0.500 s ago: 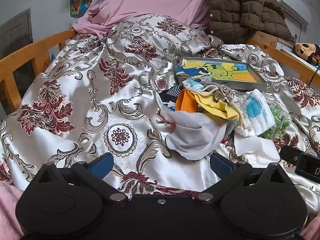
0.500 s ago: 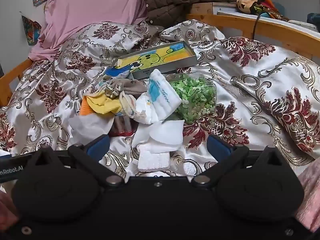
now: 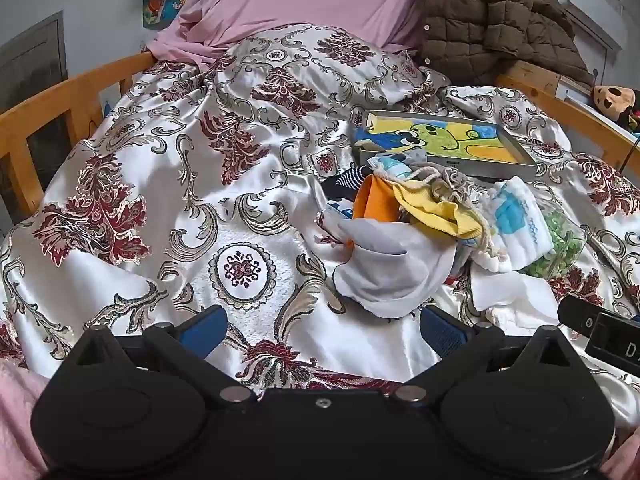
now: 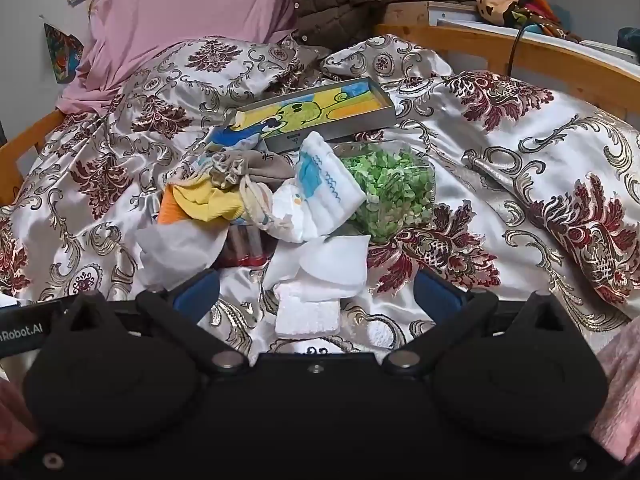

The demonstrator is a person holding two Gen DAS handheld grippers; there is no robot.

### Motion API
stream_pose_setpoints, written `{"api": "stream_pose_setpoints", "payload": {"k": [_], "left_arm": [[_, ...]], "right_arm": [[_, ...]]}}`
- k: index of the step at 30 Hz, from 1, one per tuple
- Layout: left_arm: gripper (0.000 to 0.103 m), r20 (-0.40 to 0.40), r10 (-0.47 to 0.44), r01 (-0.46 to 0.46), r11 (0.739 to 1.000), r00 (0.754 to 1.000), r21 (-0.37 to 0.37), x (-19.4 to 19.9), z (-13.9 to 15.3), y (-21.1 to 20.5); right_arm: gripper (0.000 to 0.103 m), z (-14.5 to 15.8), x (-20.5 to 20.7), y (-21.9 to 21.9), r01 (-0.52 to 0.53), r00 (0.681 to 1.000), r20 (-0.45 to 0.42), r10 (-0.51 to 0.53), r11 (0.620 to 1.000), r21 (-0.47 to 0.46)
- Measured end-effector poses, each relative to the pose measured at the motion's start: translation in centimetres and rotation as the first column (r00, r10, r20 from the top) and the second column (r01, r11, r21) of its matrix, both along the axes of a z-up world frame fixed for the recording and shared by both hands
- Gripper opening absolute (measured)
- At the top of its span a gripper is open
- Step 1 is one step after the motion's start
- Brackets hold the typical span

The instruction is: Organize soft objects

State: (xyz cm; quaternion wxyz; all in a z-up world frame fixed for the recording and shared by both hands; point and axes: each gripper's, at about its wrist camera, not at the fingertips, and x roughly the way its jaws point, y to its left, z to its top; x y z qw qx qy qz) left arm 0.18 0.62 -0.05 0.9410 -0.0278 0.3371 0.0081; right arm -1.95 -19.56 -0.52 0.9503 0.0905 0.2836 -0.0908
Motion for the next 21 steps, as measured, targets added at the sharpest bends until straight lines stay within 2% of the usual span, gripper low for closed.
{"api": "stream_pose_setpoints", "payload": {"k": [21], "left_arm": [[0.102,-0.002,0.009,-0.009,1.0,1.0,0.001,0.16,-0.23,-0.19]], "right_arm": [[0.102,-0.08,-0.06,0.07,0.001,1.0,-0.006,-0.001,1.0,0.005]]}}
